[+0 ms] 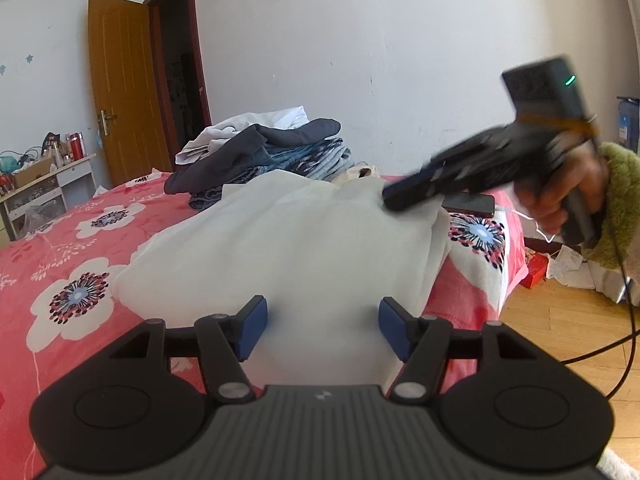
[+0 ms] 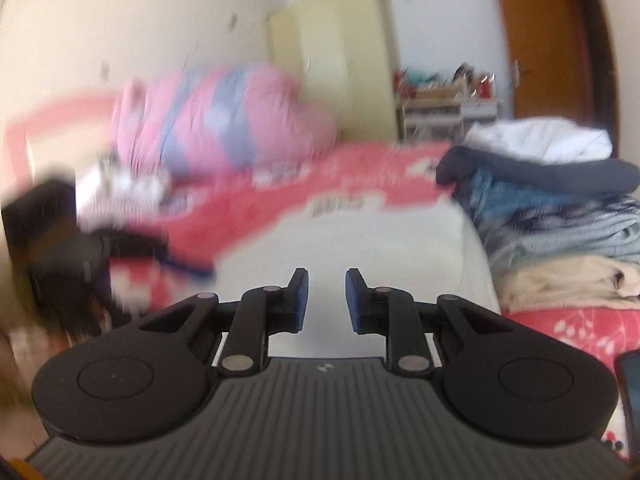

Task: Fold clothes
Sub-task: 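Move both tools back toward the next cream garment on the bed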

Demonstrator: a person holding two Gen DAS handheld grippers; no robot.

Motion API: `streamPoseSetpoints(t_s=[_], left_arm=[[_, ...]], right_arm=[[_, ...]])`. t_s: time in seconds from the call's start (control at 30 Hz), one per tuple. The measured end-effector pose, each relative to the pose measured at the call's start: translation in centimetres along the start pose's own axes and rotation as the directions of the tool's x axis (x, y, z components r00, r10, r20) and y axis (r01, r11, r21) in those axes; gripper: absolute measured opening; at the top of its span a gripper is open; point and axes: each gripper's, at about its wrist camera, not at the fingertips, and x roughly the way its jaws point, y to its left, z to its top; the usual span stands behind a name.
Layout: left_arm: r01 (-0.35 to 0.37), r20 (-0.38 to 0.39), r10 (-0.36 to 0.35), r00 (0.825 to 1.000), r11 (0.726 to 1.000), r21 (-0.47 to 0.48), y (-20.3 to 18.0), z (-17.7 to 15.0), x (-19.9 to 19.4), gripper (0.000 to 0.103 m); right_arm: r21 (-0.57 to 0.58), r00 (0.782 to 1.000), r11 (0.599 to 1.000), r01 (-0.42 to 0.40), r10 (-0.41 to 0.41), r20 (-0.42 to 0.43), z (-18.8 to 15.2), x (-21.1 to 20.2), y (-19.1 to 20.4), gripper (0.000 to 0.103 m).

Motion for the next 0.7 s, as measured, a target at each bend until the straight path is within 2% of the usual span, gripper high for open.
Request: streamPoseSetpoints(t_s=[0.03, 0.07, 0.1, 0.13, 0.2, 0.23, 0.27, 0.33, 0.37, 0.4, 0.43, 0.5, 0.57, 0.6, 0.67, 0.7], left_arm=[[0.0, 0.001, 0.0, 1.0, 1.0, 0.006, -0.1, 0.0, 0.0, 0.064], [-0.003, -0.001, 0.003, 1.0, 1.0, 0.013, -0.2, 0.0, -0.1, 0.064], [-0.003, -0.007, 0.003, 1.0, 1.0, 0.016, -0.2, 0.1, -0.1, 0.064], [-0.003, -0.013, 0.003, 1.0, 1.0, 0.019, -0.2, 0.1, -0.1, 0.064], [-0.001, -0.014, 0.001, 1.0, 1.0, 0.022, -0.1, 0.1, -0.1, 0.064], [0.0, -0.014, 0.0, 1.0, 1.0, 0.024, -0.1, 0.1, -0.2, 0.064], [0.001, -0.013, -0.001, 1.0, 1.0, 0.025, -0.1, 0.0, -0.2, 0.064], [0.002, -0.013, -0.002, 1.0, 1.0, 0.025, 0.0, 0.0, -0.1, 0.064], [0.003, -0.012, -0.002, 1.0, 1.0, 0.026, 0.0, 0.0, -0.1, 0.064], [0.003, -0.012, -0.003, 1.0, 1.0, 0.027, 0.0, 0.0, 0.0, 0.064], [0.004, -0.013, -0.004, 1.0, 1.0, 0.029, 0.0, 0.0, 0.0, 0.064], [0.007, -0.013, -0.007, 1.0, 0.999, 0.034, 0.0, 0.1, 0.0, 0.064], [0.007, -0.016, -0.007, 1.0, 0.999, 0.038, 0.1, 0.1, -0.1, 0.064], [0.008, -0.017, -0.008, 1.0, 0.999, 0.037, 0.2, 0.0, -0.1, 0.064], [0.009, -0.018, -0.009, 1.0, 0.999, 0.035, 0.3, 0.0, -0.1, 0.064], [0.008, -0.02, -0.007, 1.0, 0.999, 0.036, 0.2, 0.0, -0.1, 0.065]], right_arm=[[0.003, 0.998, 0.998, 0.062, -0.062, -0.023, -0.6, 0.6, -0.5, 0.019], [0.056, 0.994, 0.992, 0.11, -0.109, -0.009, -1.0, 0.8, -1.8, 0.019], [0.14, 0.981, 0.971, 0.192, -0.195, 0.006, -1.2, 0.7, -3.4, 0.021], [0.212, 0.956, 0.935, 0.285, -0.293, 0.008, -1.2, 0.2, -4.5, 0.021], [0.284, 0.955, 0.928, 0.243, -0.279, 0.096, -1.4, -1.7, -5.1, 0.021], [0.309, 0.955, 0.928, 0.208, -0.261, 0.141, -1.5, -2.7, -5.2, 0.021], [0.27, 0.968, 0.957, 0.107, -0.162, 0.189, -1.7, -3.5, -4.3, 0.021], [0.147, 0.971, 0.987, -0.062, 0.026, 0.237, -2.2, -4.6, -2.1, 0.02], [0.082, 0.972, 0.99, -0.117, 0.097, 0.215, -2.6, -4.3, -0.8, 0.019], [0.032, 0.976, 0.989, -0.142, 0.135, 0.169, -3.0, -3.8, 0.2, 0.018], [-0.001, 0.985, 0.992, -0.126, 0.125, 0.12, -3.4, -3.0, 0.8, 0.018], [0.015, 0.997, 0.999, 0.028, -0.029, 0.067, -4.3, -2.0, 0.2, 0.017], [0.197, 0.979, 0.969, 0.15, -0.174, 0.11, -5.4, -3.0, -3.1, 0.008], [0.307, 0.956, 0.928, 0.209, -0.26, 0.136, -5.9, -3.9, -4.7, 0.013], [0.412, 0.89, 0.833, 0.37, -0.446, 0.101, -6.6, -5.4, -6.1, 0.013], [0.421, 0.879, 0.825, 0.377, -0.462, 0.118, -6.8, -6.1, -6.0, 0.013]])
